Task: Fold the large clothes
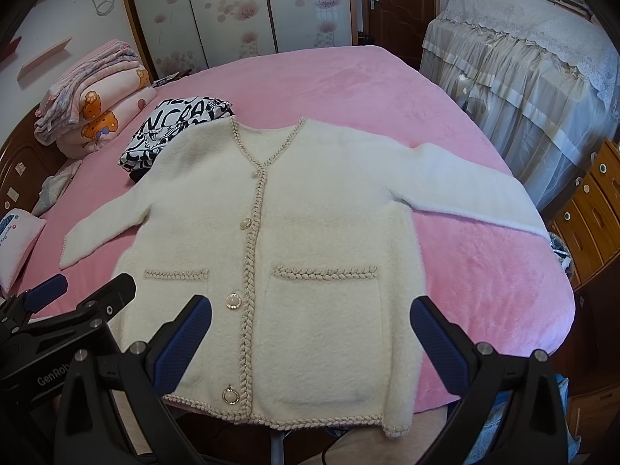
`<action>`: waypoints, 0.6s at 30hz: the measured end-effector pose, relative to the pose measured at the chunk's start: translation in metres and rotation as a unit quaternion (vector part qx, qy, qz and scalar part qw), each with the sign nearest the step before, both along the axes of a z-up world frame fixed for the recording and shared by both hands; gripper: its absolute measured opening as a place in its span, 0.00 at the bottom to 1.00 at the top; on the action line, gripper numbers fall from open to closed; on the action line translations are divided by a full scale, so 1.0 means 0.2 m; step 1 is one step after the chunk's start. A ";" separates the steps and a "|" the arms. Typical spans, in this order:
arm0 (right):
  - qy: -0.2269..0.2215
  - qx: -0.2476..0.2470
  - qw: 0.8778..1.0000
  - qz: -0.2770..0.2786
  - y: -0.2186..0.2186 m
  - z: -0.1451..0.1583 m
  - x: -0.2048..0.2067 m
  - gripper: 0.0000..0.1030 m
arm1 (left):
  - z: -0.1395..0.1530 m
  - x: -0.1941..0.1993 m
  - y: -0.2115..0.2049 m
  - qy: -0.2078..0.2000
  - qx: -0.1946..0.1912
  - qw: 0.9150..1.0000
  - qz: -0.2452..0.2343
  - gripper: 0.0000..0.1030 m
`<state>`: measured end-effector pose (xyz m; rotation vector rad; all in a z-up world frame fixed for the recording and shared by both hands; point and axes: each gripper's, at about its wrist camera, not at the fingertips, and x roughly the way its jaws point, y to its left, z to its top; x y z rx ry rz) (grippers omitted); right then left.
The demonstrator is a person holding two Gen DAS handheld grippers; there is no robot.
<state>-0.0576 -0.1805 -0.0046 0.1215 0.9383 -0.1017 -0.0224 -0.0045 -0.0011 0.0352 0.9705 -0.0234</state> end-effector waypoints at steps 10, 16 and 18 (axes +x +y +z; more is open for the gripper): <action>0.000 0.001 1.000 0.000 0.00 0.00 0.00 1.00 | 0.00 0.01 0.00 0.001 0.001 1.000 0.000 0.98; 0.001 0.003 1.000 -0.001 0.00 -0.01 0.00 1.00 | 0.00 0.01 0.00 0.001 0.004 1.000 -0.001 0.98; 0.001 0.002 1.000 -0.001 0.00 -0.01 0.00 1.00 | 0.00 0.01 -0.02 0.003 0.012 1.000 -0.002 0.98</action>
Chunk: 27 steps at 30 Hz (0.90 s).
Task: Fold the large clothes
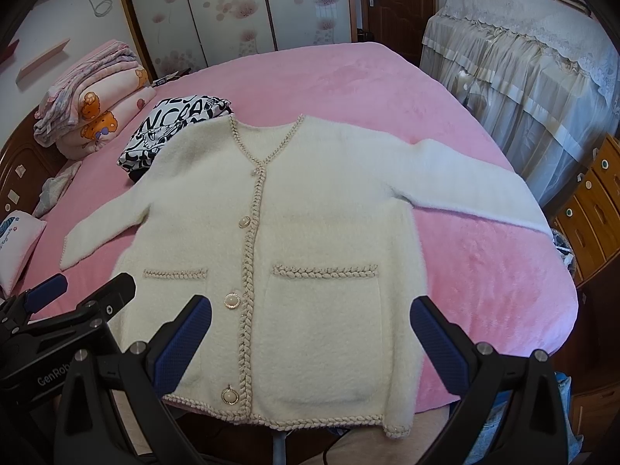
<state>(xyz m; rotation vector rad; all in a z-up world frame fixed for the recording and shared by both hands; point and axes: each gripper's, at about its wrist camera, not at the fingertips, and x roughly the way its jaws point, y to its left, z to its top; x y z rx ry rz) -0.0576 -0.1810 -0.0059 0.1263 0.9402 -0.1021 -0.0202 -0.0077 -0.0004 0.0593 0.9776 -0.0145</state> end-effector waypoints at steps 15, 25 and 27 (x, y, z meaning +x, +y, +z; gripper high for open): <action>-0.008 0.008 1.000 -0.002 -0.05 0.01 0.04 1.00 | -0.01 0.10 -0.06 0.010 -0.026 0.999 -0.026 0.98; -0.060 -0.005 0.998 -0.001 -0.19 0.16 0.13 1.00 | 0.14 0.21 -0.25 -0.039 -0.012 0.997 -0.069 0.98; -0.075 -0.010 0.997 -0.006 -0.24 0.20 0.14 1.00 | 0.19 0.24 -0.30 -0.045 -0.013 0.995 -0.083 0.98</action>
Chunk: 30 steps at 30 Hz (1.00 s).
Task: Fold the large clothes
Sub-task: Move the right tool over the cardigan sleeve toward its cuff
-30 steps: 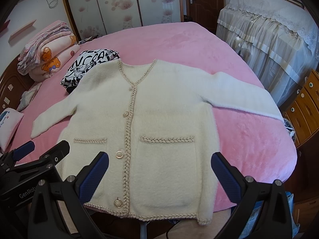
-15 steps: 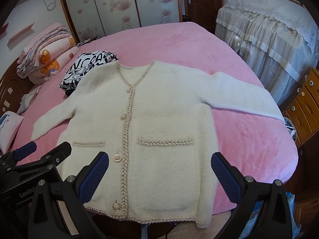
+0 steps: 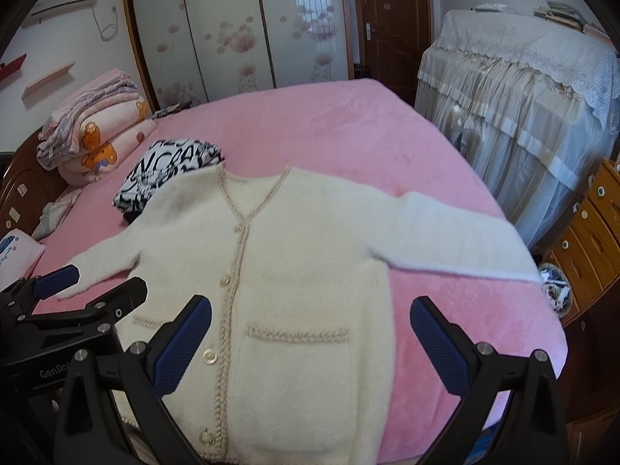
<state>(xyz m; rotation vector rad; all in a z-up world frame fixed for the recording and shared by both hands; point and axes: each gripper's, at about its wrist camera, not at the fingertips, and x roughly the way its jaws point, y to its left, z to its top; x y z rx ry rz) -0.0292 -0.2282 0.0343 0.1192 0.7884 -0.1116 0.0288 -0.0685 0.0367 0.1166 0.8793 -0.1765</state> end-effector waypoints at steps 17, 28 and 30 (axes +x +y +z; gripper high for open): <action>-0.078 -0.044 0.991 -0.096 -0.60 0.13 0.10 1.00 | 0.11 0.28 -0.63 -0.094 0.013 0.994 -0.052 0.99; -0.010 0.069 0.984 -0.165 -1.20 -0.32 0.22 0.99 | -0.34 0.56 -1.09 -0.036 0.045 0.995 -0.078 0.99; 0.007 0.099 0.977 -0.189 -1.31 -0.44 0.22 0.98 | -0.44 0.60 -1.16 -0.020 0.048 0.995 -0.080 0.99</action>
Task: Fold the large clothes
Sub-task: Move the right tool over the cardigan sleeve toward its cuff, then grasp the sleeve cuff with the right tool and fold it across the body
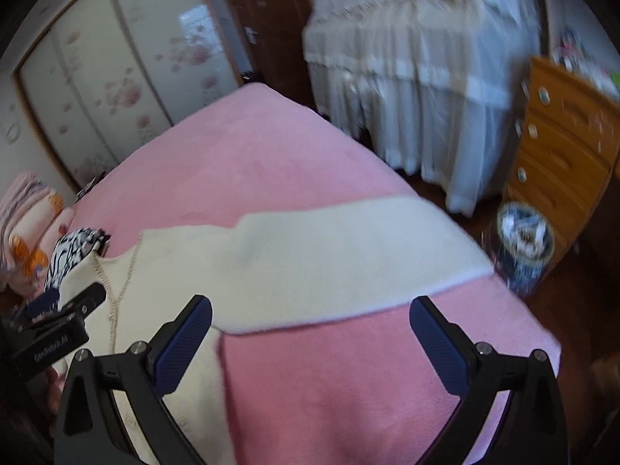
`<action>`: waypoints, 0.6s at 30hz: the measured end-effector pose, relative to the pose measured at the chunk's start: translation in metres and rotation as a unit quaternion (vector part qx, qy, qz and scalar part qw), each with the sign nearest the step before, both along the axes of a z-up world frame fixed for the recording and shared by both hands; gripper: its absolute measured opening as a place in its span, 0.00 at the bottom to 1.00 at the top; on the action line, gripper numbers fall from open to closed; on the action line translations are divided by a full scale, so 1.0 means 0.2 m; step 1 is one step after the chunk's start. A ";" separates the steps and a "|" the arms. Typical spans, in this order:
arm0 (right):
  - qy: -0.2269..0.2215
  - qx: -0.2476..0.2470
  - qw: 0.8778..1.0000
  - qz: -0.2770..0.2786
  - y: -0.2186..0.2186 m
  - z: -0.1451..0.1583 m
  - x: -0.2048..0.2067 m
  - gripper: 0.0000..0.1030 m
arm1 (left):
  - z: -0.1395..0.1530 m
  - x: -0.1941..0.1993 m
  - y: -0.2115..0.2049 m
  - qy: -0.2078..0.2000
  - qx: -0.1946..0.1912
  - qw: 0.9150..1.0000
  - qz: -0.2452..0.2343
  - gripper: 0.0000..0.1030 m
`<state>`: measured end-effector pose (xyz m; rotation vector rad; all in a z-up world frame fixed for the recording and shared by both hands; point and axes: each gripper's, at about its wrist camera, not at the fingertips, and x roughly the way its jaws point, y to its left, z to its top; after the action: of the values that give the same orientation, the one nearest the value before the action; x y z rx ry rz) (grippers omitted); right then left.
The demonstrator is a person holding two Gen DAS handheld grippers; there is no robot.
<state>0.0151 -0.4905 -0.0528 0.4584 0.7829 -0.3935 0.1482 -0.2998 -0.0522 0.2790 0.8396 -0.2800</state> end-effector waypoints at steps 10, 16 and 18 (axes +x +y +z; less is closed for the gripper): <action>0.028 0.168 0.980 -0.107 -0.47 -0.50 0.03 0.91 | -0.33 0.09 -0.21 0.053 0.007 0.997 -0.052 0.99; 0.001 0.202 0.966 -0.159 -0.61 -0.62 0.06 0.76 | -0.40 0.12 -0.22 0.089 -0.021 0.994 -0.052 0.99; 0.005 0.195 0.966 -0.170 -0.64 -0.61 0.10 0.60 | -0.40 0.13 -0.19 0.088 -0.026 0.994 -0.052 0.99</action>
<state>0.0344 -0.6179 -0.1757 0.9676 0.7942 -0.5629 0.1736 -0.3384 -0.1314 0.2533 0.9918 -0.4284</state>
